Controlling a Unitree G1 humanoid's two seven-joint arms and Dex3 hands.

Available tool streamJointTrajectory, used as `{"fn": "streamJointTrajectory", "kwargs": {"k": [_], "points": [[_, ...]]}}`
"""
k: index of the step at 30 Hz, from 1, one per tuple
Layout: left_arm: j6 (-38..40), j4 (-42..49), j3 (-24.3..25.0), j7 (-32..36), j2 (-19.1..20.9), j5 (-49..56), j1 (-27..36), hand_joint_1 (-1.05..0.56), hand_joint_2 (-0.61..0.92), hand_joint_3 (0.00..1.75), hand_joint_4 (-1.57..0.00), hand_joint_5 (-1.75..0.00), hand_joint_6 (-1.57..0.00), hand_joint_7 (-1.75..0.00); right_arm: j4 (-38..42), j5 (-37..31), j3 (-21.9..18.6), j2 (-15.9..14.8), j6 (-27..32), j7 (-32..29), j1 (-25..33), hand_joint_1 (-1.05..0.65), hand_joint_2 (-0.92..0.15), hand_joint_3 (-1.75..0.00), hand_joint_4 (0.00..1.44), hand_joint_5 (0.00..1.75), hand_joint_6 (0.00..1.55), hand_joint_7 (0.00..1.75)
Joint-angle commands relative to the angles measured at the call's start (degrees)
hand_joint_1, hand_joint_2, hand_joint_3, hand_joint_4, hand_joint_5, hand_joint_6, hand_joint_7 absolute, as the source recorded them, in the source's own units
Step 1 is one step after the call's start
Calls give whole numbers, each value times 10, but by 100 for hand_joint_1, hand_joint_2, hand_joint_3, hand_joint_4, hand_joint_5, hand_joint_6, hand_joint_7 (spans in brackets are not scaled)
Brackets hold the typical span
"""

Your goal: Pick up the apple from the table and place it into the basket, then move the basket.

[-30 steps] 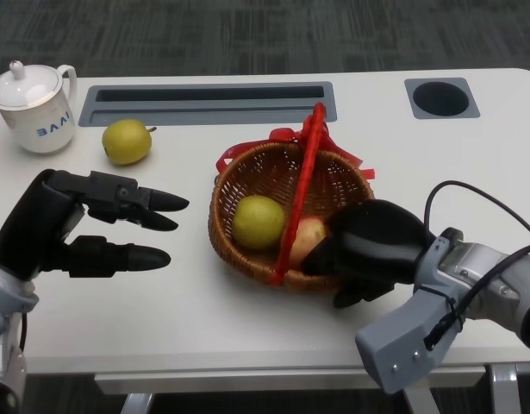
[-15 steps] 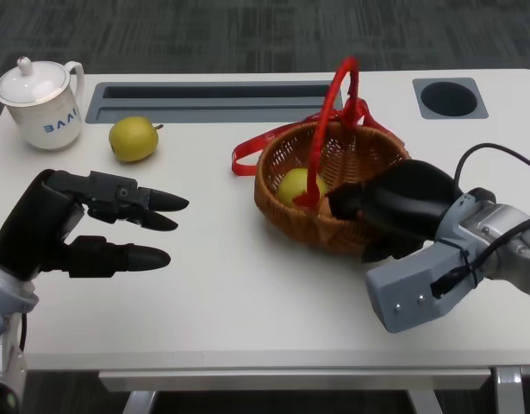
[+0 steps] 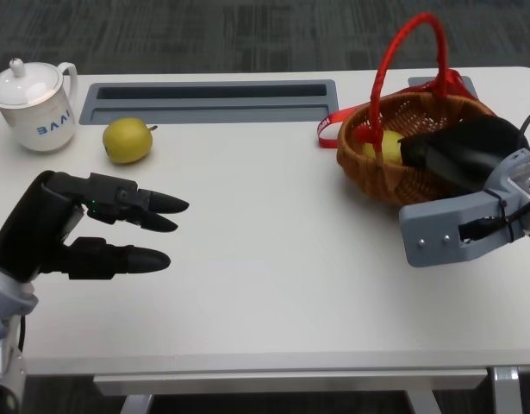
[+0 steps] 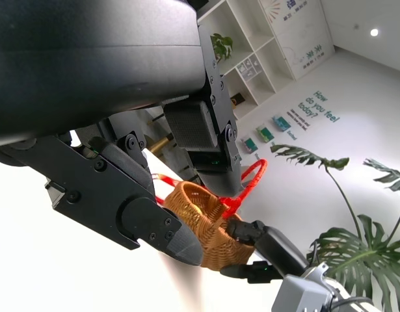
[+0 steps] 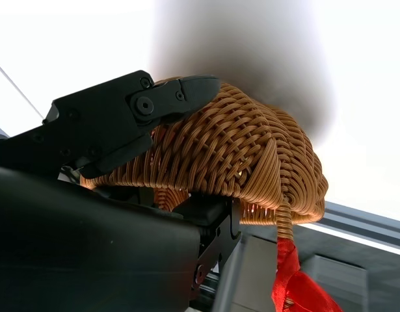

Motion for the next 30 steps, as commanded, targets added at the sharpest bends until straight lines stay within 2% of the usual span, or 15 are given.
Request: {"fn": "streamJointTrajectory", "kwargs": {"k": [1, 2, 3, 6, 11, 13, 17, 20, 25, 30], "points": [[-10, -16, 2, -2, 13, -4, 20, -39, 72, 0, -131, -1, -116, -1, 3, 24, -27, -11, 38, 21, -41, -44, -92, -25, 69, 167, 57, 138], [-10, -20, 2, -1, 13, -3, 25, -40, 72, 0, -131, -1, -116, -1, 4, 27, -31, -12, 47, 25, -44, -44, -92, -24, 69, 163, 63, 121], [-10, -24, 1, 1, 13, -2, 30, -40, 71, 0, -131, -1, -116, -1, 5, 27, -34, -12, 55, 26, -45, -44, -92, -23, 68, 161, 66, 114], [-7, -39, 1, 5, 15, -1, 45, -38, 71, 0, -130, -1, -116, 0, 6, 22, -35, -12, 80, 14, -50, -45, -92, -27, 62, 171, 53, 145], [-6, -66, -2, 8, 18, 3, 74, -35, 70, 0, -130, 0, -115, 0, 8, 30, -47, -6, 117, 13, -58, -48, -92, -29, 59, 174, 49, 153], [-4, -75, -3, 8, 18, 2, 84, -35, 70, 0, -130, 0, -115, 0, 8, 38, -57, -4, 123, 15, -59, -47, -92, -27, 61, 169, 52, 144], [0, -93, -6, 9, 15, -1, 101, -36, 70, 0, -130, 0, -116, 0, 9, 47, -72, 0, 129, 5, -60, -45, -92, -23, 67, 152, 65, 112], [12, -107, -9, 9, 13, -3, 113, -36, 69, 0, -130, 0, -116, 0, 9, 52, -82, 1, 131, 1, -62, -45, -92, -20, 69, 151, 70, 107], [32, -123, -16, 7, 12, -1, 126, -37, 69, 0, -129, 0, -115, 0, 9, 54, -92, 4, 139, -8, -71, -45, -92, -21, 63, 171, 56, 148], [32, -122, -22, 6, 10, 0, 127, -37, 68, 0, -130, -1, -117, -1, 9, 51, -92, 4, 141, -21, -78, -45, -92, -25, 63, 174, 50, 158]]}}
